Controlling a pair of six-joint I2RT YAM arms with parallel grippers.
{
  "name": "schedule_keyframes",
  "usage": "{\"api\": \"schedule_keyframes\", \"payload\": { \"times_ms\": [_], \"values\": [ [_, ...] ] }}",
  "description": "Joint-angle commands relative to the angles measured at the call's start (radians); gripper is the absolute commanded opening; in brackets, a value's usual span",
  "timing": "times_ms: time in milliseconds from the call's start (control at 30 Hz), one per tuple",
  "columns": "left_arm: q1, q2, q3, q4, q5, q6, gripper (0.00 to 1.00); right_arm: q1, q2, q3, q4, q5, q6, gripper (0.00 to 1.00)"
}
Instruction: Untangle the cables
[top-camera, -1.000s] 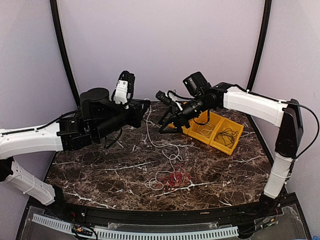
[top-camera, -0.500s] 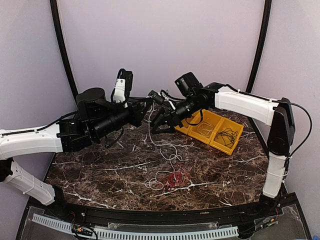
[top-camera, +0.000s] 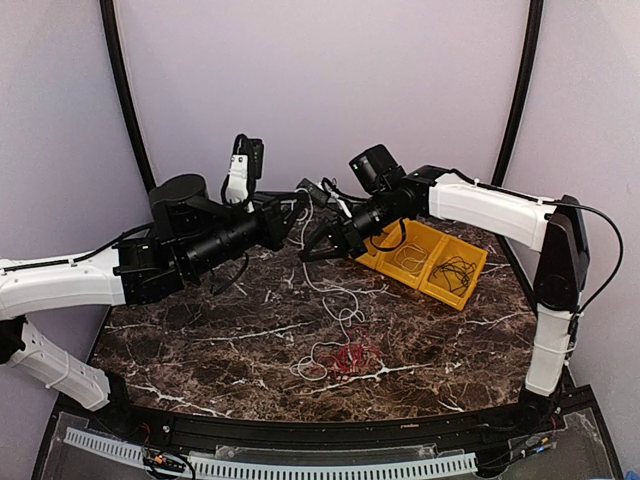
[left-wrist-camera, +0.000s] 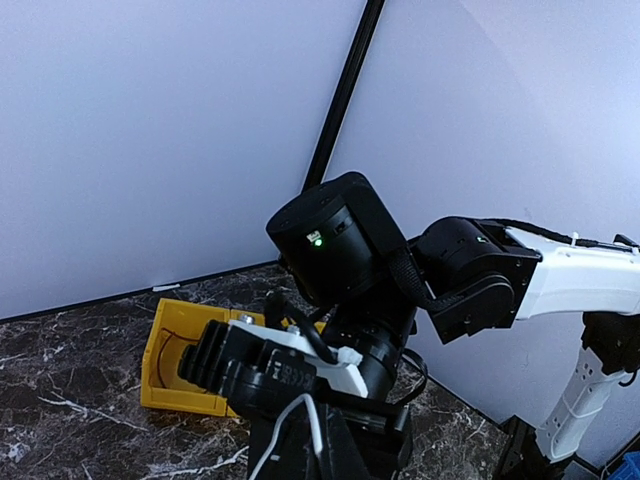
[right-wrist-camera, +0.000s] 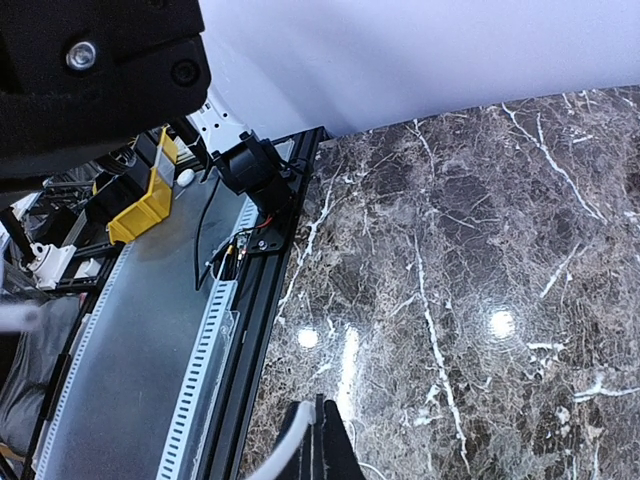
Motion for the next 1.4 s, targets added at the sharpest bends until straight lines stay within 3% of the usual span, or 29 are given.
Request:
{"api": "schedule_keyframes", "payload": {
  "times_ms": [0, 133, 267, 533, 733, 1033, 1367],
  "values": [
    [0.006, -0.047, -0.020, 0.006, -0.003, 0.001, 0.01, -0.006, 0.005, -0.006, -0.002, -0.017, -0.023, 0.00],
    [0.006, -0.073, -0.058, -0.031, -0.043, 0.015, 0.43, -0.063, -0.026, -0.040, -0.008, 0.033, -0.036, 0.00],
    [0.006, -0.111, -0.124, -0.070, -0.095, 0.008, 0.59, -0.168, -0.070, -0.075, 0.000, 0.090, -0.036, 0.00],
    [0.006, -0.171, -0.214, -0.125, -0.117, -0.030, 0.62, -0.383, -0.142, -0.159, 0.077, 0.243, -0.053, 0.00],
    [0.006, -0.185, -0.220, -0.134, -0.128, -0.028, 0.62, -0.499, -0.131, -0.195, 0.165, 0.243, -0.036, 0.00],
    [0.006, -0.182, -0.227, -0.136, -0.112, -0.043, 0.61, -0.549, -0.043, -0.199, 0.279, 0.241, -0.013, 0.00],
    [0.006, -0.193, -0.238, -0.141, -0.121, -0.044, 0.61, -0.557, 0.051, -0.214, 0.314, 0.459, -0.113, 0.00]
  ]
}}
